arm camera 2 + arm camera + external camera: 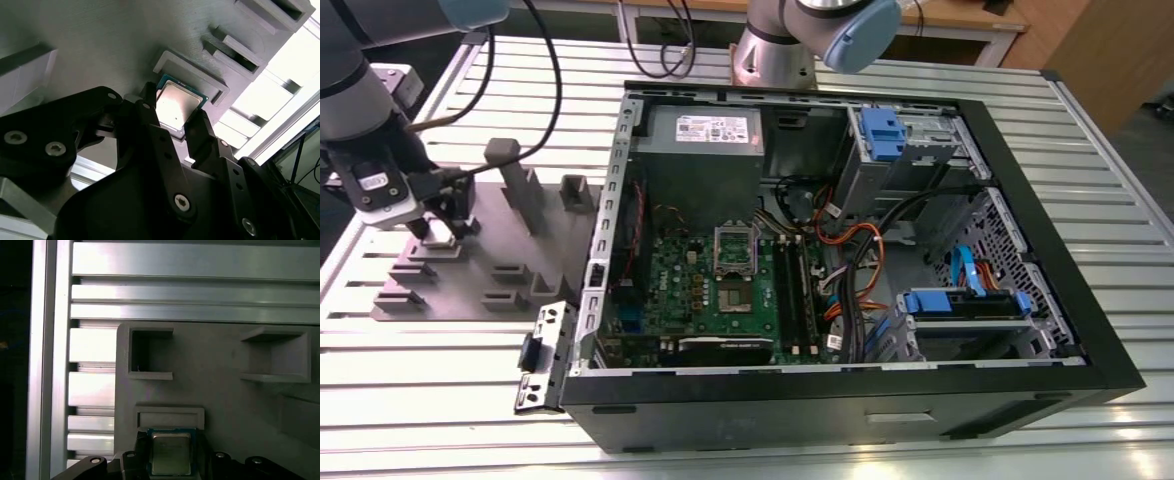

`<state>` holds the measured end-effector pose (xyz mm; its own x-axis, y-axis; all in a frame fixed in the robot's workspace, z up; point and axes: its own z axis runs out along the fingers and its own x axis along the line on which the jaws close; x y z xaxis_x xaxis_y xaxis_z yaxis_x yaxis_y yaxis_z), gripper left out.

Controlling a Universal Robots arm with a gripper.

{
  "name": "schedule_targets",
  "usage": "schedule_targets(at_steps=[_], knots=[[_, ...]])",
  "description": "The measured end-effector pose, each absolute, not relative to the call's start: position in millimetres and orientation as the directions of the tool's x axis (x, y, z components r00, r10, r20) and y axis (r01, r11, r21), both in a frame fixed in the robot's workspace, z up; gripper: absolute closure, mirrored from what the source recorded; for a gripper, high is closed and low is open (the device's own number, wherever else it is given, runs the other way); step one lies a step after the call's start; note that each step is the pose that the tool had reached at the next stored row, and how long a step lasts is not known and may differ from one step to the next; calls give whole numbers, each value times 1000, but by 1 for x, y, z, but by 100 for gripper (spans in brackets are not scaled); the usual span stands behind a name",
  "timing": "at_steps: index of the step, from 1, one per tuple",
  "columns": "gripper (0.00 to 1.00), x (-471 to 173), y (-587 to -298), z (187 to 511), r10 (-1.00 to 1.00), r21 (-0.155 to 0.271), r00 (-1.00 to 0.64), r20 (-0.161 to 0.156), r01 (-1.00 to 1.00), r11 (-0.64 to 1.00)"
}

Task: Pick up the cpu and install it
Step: 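Pick up the cpu and move it towards the insertion slot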

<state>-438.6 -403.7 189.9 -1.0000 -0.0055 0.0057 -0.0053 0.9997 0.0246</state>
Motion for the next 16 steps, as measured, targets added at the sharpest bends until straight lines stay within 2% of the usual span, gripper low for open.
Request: schedule_targets(at_steps=[16], knots=[[53,-437,-404,200,-6,25,-1000,13,-5,1000]])
